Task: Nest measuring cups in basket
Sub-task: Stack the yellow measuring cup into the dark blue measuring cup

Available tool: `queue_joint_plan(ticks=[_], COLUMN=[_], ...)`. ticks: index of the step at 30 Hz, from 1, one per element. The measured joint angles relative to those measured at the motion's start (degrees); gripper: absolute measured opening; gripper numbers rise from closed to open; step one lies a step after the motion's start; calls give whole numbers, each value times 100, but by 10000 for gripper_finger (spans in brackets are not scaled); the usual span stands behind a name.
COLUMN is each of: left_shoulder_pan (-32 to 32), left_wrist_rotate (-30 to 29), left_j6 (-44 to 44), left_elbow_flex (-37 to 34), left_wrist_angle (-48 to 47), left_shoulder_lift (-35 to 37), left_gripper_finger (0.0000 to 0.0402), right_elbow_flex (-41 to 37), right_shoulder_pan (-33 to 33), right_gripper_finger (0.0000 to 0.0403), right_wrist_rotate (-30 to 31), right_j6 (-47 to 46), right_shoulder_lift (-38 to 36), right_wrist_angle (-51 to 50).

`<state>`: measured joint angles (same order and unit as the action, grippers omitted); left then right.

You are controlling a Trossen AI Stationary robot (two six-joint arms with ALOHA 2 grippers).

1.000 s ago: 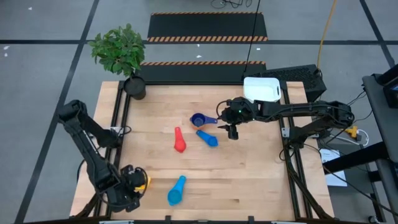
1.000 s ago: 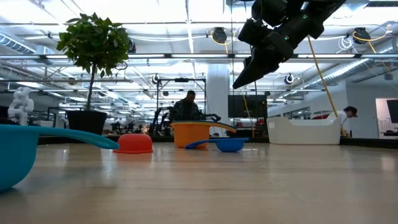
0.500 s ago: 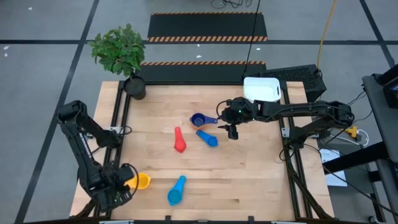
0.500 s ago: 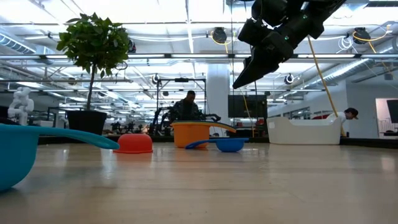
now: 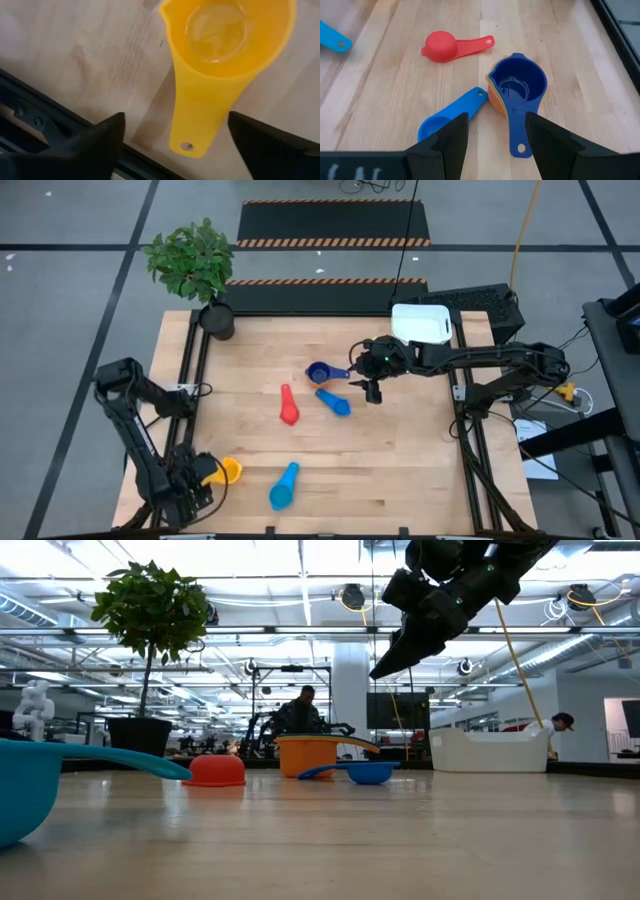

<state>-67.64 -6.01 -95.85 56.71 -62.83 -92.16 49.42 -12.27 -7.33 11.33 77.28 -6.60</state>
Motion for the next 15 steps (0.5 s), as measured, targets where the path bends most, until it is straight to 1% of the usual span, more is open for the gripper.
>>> queue_joint_plan(ticks=[3, 6, 10, 15], left_shoulder_pan=[0, 0, 0, 0], left_wrist_rotate=[-1, 1, -9, -102], left_j6=[216, 496, 594, 592], left_elbow_flex=[0, 0, 0, 0], left_wrist_angle=[-6, -15, -15, -16], left_shoulder_lift=[-164, -316, -482, -615], left_gripper_finger=[391, 397, 385, 351], right_elbow_flex=[-142, -268, -299, -299], right_shoulder_pan=[0, -1, 0, 2], right_gripper_finger=[189, 189, 189, 189], right_wrist_rotate=[2, 0, 2, 2], right_j6=[7, 72, 116, 2], right_shoulder_lift=[2, 0, 1, 2], right_wrist_angle=[265, 505, 563, 679])
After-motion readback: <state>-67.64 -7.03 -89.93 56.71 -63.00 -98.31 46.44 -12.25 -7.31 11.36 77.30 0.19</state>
